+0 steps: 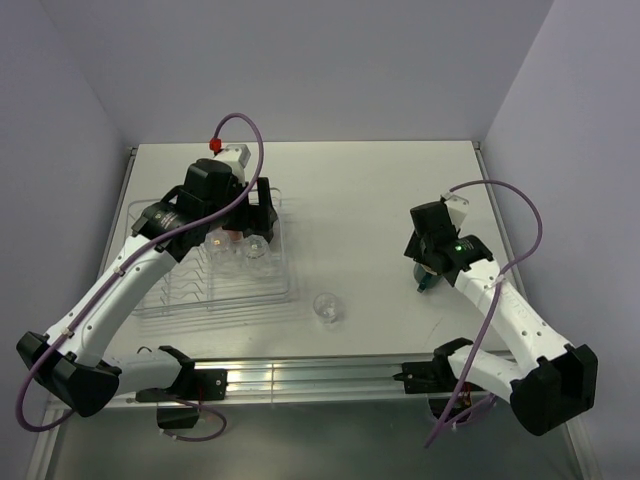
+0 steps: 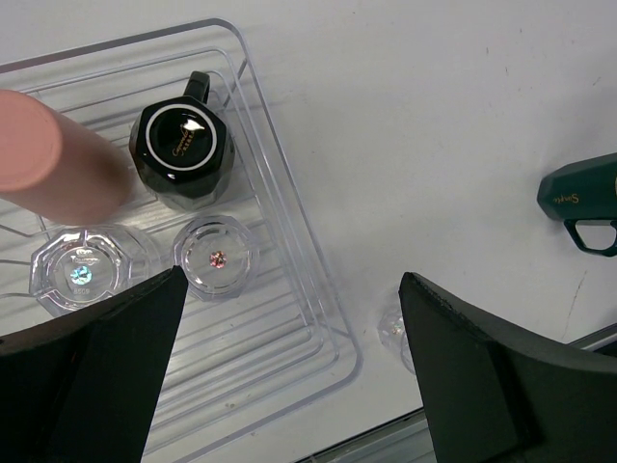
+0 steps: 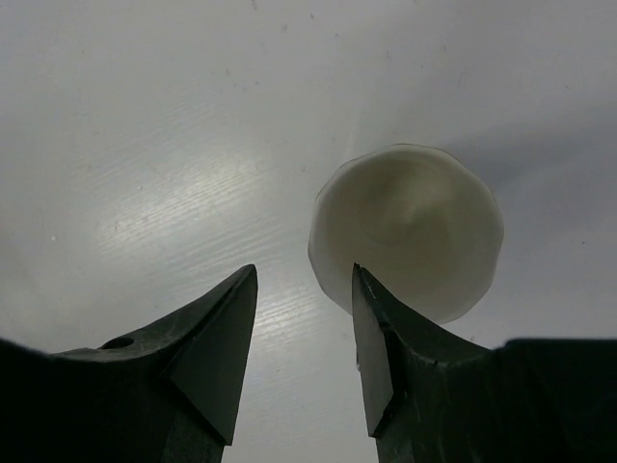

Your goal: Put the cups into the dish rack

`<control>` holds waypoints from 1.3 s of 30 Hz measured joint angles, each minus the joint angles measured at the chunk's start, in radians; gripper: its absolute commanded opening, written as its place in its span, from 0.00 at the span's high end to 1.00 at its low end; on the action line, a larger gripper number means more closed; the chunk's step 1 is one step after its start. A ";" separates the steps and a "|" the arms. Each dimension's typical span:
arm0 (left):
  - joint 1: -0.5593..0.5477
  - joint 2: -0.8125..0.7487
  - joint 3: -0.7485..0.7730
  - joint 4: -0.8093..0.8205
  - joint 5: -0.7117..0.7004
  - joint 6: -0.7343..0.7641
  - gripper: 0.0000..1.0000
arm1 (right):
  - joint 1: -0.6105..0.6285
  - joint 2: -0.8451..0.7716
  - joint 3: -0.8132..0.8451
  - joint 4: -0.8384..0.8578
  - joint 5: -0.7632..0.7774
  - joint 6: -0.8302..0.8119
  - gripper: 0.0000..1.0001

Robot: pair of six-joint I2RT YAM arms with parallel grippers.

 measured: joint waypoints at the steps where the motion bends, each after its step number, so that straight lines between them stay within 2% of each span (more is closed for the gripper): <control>1: 0.000 0.000 0.000 0.000 0.000 0.000 0.01 | -0.008 0.005 -0.003 0.001 0.000 0.000 0.49; 14: 0.000 0.000 -0.005 0.005 0.000 0.000 0.01 | -0.072 0.132 -0.033 0.065 -0.057 -0.005 0.52; 18: 0.000 0.000 -0.022 0.007 0.000 0.000 0.01 | -0.085 0.188 -0.039 0.099 -0.075 -0.006 0.59; 21: 0.000 -0.002 -0.034 0.007 0.000 0.000 0.01 | -0.095 0.220 -0.048 0.119 -0.084 -0.010 0.77; 22: 0.000 -0.002 -0.038 0.008 0.000 0.000 0.01 | -0.099 0.229 -0.050 0.121 -0.085 -0.011 0.94; 23: 0.000 -0.003 -0.040 0.008 0.000 0.000 0.01 | -0.103 0.239 -0.050 0.131 -0.086 -0.019 1.00; 30: 0.000 -0.038 -0.056 0.032 0.008 -0.004 0.01 | -0.111 0.220 -0.045 0.132 -0.159 -0.073 1.00; 34: 0.007 -0.090 -0.087 0.080 0.056 -0.020 0.01 | -0.115 0.190 -0.008 0.134 -0.337 -0.081 1.00; 39: 0.065 -0.176 -0.151 0.208 0.234 -0.046 0.01 | -0.095 0.171 0.137 0.187 -0.623 -0.044 1.00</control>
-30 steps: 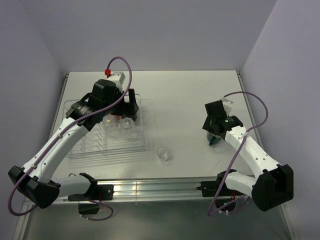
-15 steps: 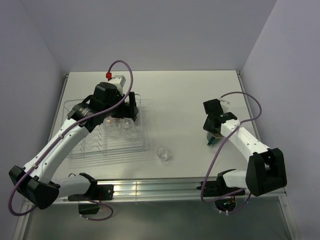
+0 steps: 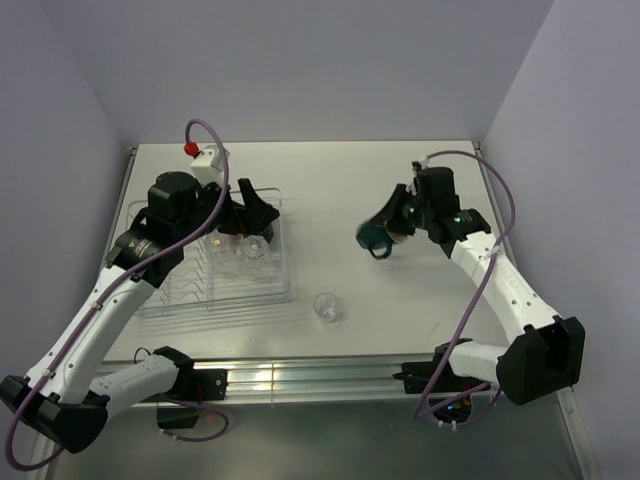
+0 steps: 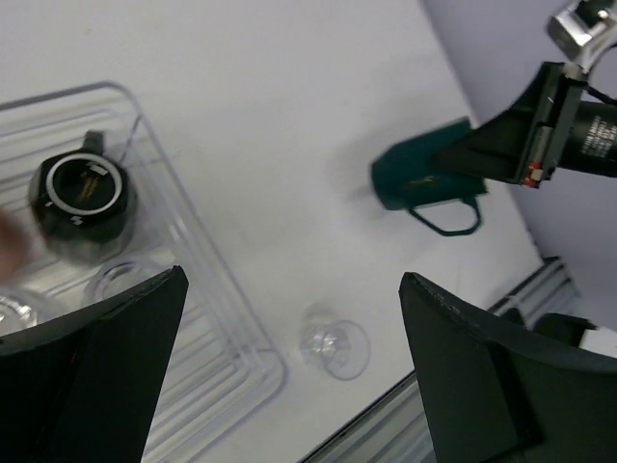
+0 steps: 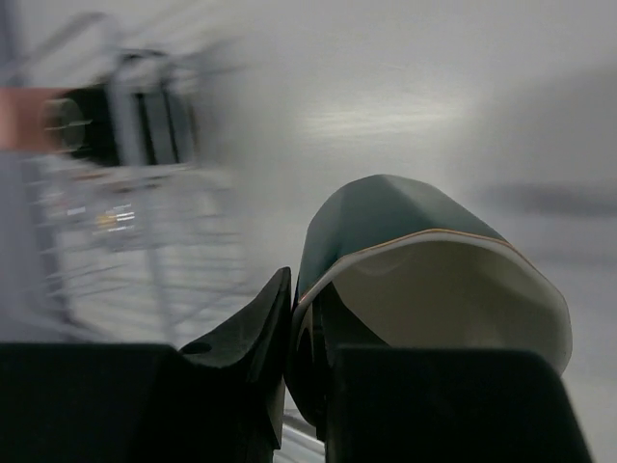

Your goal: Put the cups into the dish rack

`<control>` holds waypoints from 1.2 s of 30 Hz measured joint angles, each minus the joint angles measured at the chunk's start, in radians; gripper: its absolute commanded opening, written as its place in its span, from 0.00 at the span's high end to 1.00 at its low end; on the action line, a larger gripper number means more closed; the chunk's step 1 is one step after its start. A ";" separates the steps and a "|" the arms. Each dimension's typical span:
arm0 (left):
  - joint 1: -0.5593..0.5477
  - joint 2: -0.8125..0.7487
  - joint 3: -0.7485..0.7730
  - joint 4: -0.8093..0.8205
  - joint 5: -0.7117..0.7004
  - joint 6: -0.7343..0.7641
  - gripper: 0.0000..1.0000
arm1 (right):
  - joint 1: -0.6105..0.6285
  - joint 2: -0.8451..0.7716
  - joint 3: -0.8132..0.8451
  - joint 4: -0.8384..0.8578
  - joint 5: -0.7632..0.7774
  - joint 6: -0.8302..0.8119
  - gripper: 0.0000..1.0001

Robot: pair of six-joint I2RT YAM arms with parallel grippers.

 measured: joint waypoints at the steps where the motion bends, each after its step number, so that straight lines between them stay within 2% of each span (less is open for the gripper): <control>1: 0.013 -0.011 -0.010 0.026 0.035 -0.007 0.01 | 0.009 -0.003 0.024 0.030 -0.051 0.019 1.00; 8: 0.062 -0.032 -0.026 0.204 0.286 -0.050 0.01 | 0.153 0.037 0.208 0.316 -0.352 0.196 1.00; 14: 0.079 -0.008 -0.026 0.266 0.393 -0.066 0.01 | 0.200 0.124 0.227 0.643 -0.543 0.417 1.00; 21: 0.107 0.024 -0.026 0.315 0.468 -0.108 0.01 | 0.199 0.184 0.225 0.873 -0.622 0.600 1.00; 31: 0.128 0.023 -0.026 0.417 0.509 -0.140 0.01 | 0.181 0.204 0.182 1.143 -0.662 0.774 1.00; 36: 0.135 0.023 -0.026 0.397 0.507 -0.136 0.01 | 0.180 0.206 0.158 1.184 -0.666 0.806 1.00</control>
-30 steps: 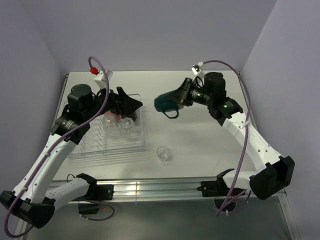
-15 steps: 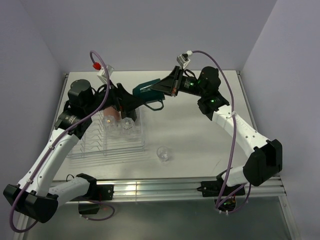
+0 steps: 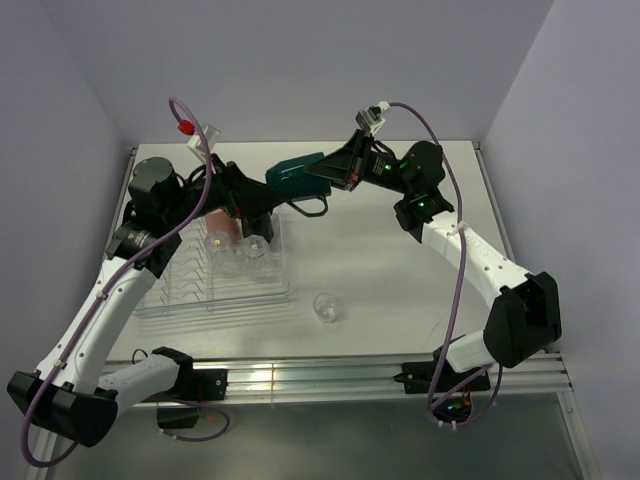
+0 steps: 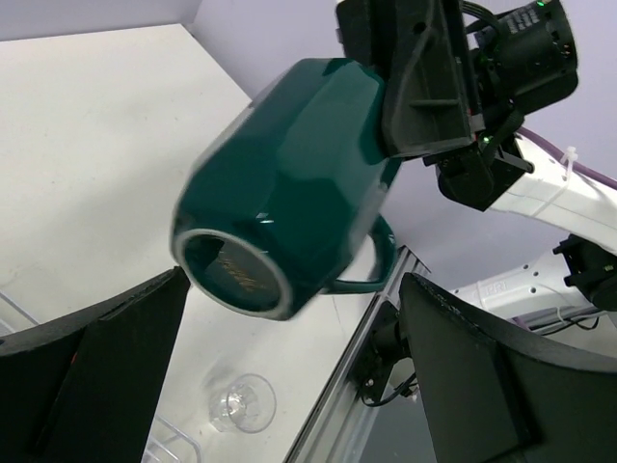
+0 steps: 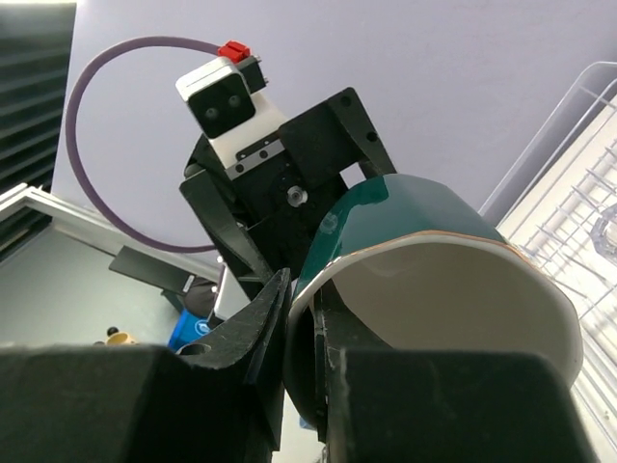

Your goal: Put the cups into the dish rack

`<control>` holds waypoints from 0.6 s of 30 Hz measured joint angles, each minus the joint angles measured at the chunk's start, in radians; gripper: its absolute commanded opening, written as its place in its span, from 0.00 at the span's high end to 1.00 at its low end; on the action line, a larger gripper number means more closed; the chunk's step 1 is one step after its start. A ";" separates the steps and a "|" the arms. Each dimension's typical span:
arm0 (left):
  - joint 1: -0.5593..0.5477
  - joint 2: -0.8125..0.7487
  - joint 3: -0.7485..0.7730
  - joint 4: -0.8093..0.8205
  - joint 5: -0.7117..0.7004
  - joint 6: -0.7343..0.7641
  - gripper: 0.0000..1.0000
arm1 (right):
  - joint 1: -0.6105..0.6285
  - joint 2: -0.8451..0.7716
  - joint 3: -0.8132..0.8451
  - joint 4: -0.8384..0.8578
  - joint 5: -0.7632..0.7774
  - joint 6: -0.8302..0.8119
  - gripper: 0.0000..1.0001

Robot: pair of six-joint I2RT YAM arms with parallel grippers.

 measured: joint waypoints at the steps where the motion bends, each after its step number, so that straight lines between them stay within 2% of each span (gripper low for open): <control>1: 0.002 0.000 0.000 -0.002 -0.001 0.000 0.01 | 0.000 0.000 0.000 -0.001 0.000 0.000 1.00; 12: 0.014 0.021 -0.001 -0.013 0.035 -0.006 0.01 | 0.013 -0.002 0.000 0.038 -0.032 0.029 1.00; 18: 0.023 0.021 -0.035 0.071 0.094 -0.062 0.01 | 0.024 0.000 0.000 0.066 -0.034 0.033 1.00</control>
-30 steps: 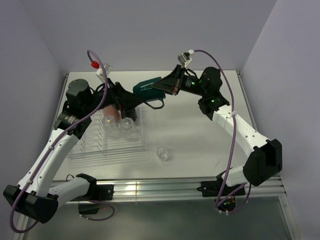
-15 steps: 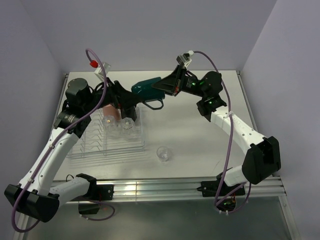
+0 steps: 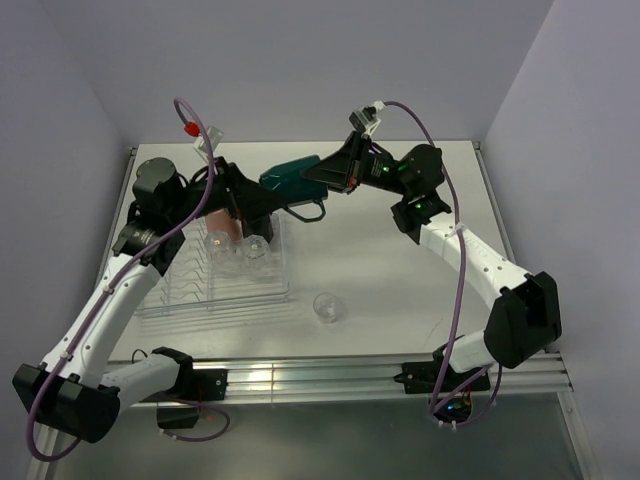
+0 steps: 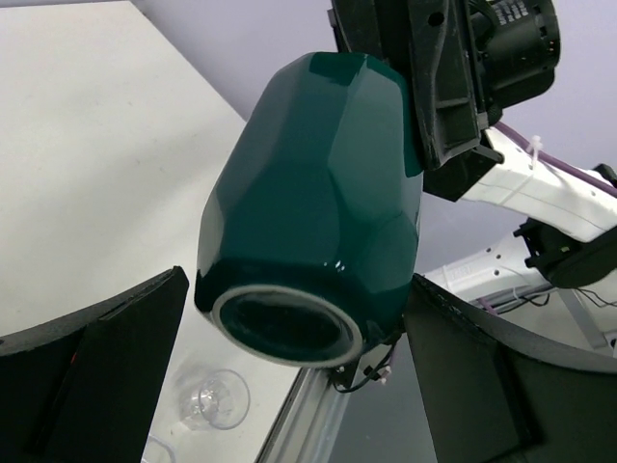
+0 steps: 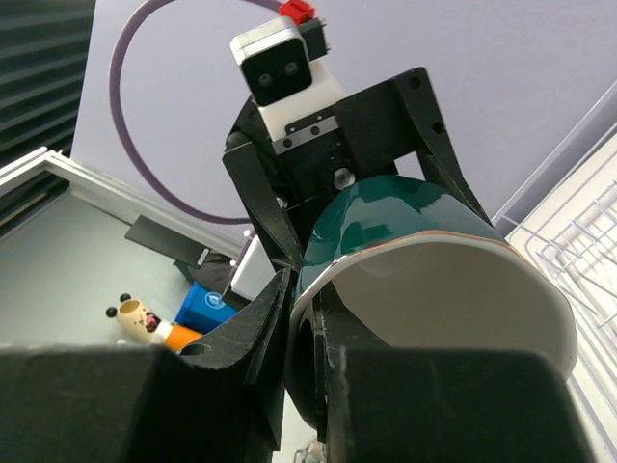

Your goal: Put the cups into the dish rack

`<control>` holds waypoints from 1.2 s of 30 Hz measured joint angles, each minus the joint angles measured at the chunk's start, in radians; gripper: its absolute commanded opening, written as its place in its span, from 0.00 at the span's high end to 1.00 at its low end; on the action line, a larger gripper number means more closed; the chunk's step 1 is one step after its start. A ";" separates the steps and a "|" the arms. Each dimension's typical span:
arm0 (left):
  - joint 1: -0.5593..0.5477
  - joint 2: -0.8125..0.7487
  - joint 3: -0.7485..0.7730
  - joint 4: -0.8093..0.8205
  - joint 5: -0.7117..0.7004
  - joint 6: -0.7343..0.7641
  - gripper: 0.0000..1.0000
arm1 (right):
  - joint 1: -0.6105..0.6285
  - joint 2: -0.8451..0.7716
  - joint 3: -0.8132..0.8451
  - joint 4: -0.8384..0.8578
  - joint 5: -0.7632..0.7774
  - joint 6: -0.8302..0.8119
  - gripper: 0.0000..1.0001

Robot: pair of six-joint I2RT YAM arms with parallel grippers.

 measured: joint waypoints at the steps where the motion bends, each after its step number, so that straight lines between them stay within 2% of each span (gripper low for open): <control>1: 0.000 0.000 -0.010 0.021 0.010 -0.017 0.01 | 0.004 0.001 0.000 0.002 0.001 0.000 1.00; 10: 0.002 0.000 -0.072 0.137 0.029 -0.098 0.01 | 0.036 0.032 0.004 0.010 0.000 -0.002 1.00; 14: 0.005 -0.002 -0.082 0.163 0.028 -0.119 0.10 | 0.043 0.044 0.004 0.012 -0.001 -0.001 1.00; 17: 0.007 -0.003 -0.083 0.172 0.028 -0.130 0.25 | 0.044 0.047 0.004 0.018 0.000 0.001 1.00; 18: 0.008 -0.004 -0.083 0.174 0.029 -0.133 0.35 | 0.044 0.047 0.004 0.021 0.000 0.001 1.00; 20: 0.008 -0.007 -0.083 0.176 0.029 -0.133 0.47 | 0.044 0.047 0.004 0.028 0.000 0.002 1.00; 21: 0.008 -0.008 -0.083 0.176 0.029 -0.133 0.60 | 0.044 0.048 0.004 0.031 0.000 0.002 1.00; 23: 0.008 -0.011 -0.083 0.176 0.029 -0.132 0.73 | 0.044 0.048 0.004 0.037 0.000 0.002 1.00; 24: 0.008 -0.012 -0.083 0.175 0.029 -0.131 0.89 | 0.045 0.050 0.004 0.038 0.000 0.001 1.00; 25: 0.009 -0.014 -0.083 0.172 0.029 -0.130 0.96 | 0.046 0.051 0.004 0.038 0.000 0.000 1.00; 26: 0.010 -0.015 -0.083 0.166 0.029 -0.127 1.00 | 0.048 0.052 0.004 0.037 0.001 -0.003 0.98; 27: 0.011 -0.017 -0.083 0.158 0.029 -0.122 1.00 | 0.050 0.053 0.004 0.031 0.002 -0.012 0.88; 32: 0.017 -0.031 -0.078 0.058 0.018 -0.087 1.00 | 0.058 0.039 0.004 -0.078 0.043 -0.112 0.65; 36: 0.014 -0.032 -0.034 -0.080 -0.004 -0.038 1.00 | 0.063 0.003 0.008 -0.236 0.130 -0.228 0.58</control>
